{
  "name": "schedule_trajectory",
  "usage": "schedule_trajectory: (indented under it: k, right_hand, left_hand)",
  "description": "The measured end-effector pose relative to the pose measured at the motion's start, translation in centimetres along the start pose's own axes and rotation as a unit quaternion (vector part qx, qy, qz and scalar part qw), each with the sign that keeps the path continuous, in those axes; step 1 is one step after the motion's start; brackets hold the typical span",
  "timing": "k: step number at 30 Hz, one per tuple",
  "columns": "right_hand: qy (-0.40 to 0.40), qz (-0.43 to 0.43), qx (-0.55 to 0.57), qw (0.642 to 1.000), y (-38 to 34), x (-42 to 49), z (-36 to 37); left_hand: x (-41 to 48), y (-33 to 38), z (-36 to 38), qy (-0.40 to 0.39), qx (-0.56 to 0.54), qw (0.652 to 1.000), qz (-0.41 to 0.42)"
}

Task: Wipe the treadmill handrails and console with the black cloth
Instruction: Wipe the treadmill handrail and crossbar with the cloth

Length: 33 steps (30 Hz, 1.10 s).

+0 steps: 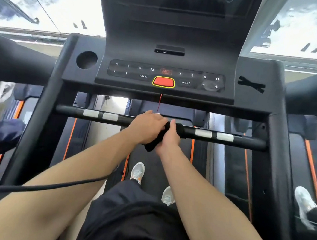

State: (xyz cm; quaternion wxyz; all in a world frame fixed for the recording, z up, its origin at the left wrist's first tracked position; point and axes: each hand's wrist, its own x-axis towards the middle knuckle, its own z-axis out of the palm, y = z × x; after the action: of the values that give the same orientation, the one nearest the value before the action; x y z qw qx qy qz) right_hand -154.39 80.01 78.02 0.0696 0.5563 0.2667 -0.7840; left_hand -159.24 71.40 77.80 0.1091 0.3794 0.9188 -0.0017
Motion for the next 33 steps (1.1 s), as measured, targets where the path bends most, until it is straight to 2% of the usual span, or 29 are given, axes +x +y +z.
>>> schedule_trajectory:
  k: [3,6,12,13,15,17,19,20,22,24,25,26,27,31,33]
  right_hand:
    - [0.002,-0.027,0.003,1.000,-0.7,-0.3,-0.8]
    - [0.041,-0.066,0.008,0.997,-1.0,0.0,-2.1]
    - [0.161,-0.156,-0.119,0.967,-1.4,-1.5,-3.2]
    - [0.168,-0.184,-0.156,0.956,-1.3,-2.2,-3.4]
    - [0.143,-0.292,-0.213,0.921,-1.3,-3.4,-3.5]
    - [0.099,-0.426,-0.288,0.852,-2.3,-4.1,-2.8]
    - [0.073,-0.527,-0.409,0.741,-3.6,-2.7,-1.9]
    - [0.052,-0.537,-0.479,0.692,-4.3,-1.4,-1.3]
    - [-0.002,-0.497,-0.637,0.589,-4.5,0.5,-0.6]
    - [-0.039,-0.471,-0.770,0.429,-3.8,1.5,-0.6]
    - [-0.052,-0.477,-0.794,0.372,-3.3,1.6,-0.7]
    - [-0.066,-0.486,-0.798,0.350,-3.1,1.5,-0.7]
    - [-0.076,-0.492,-0.796,0.344,-3.0,1.6,-0.6]
    - [-0.119,-0.480,-0.797,0.347,-2.9,2.1,0.7]
    - [-0.132,-0.488,-0.790,0.345,-3.2,2.2,0.4]
  left_hand:
    - [1.2,1.3,-0.1,-0.011,0.011,1.000,0.013]
    - [1.8,2.3,-0.3,-0.017,-0.054,0.998,-0.012]
    - [0.1,3.2,-1.1,0.038,-0.137,0.988,-0.063]
    - [-0.6,2.9,-1.3,0.058,-0.158,0.983,-0.079]
    - [-2.1,2.5,-1.6,0.110,-0.189,0.970,-0.108]
    - [-3.4,3.1,-1.8,0.156,-0.214,0.950,-0.164]
    - [-4.1,4.4,-1.9,0.166,-0.301,0.901,-0.264]
    - [-4.2,5.2,-1.7,0.154,-0.362,0.863,-0.316]
    - [-4.0,6.6,-0.5,0.116,-0.471,0.777,-0.401]
    - [-3.8,7.4,1.3,0.090,-0.579,0.660,-0.470]
    - [-3.7,7.5,2.3,0.084,-0.629,0.592,-0.497]
    - [-3.7,7.5,2.8,0.087,-0.660,0.537,-0.519]
    - [-3.5,7.4,3.5,0.100,-0.675,0.501,-0.532]
    - [-2.7,6.7,4.3,0.175,-0.687,0.439,-0.552]
    - [-2.1,7.3,4.0,0.173,-0.706,0.418,-0.545]
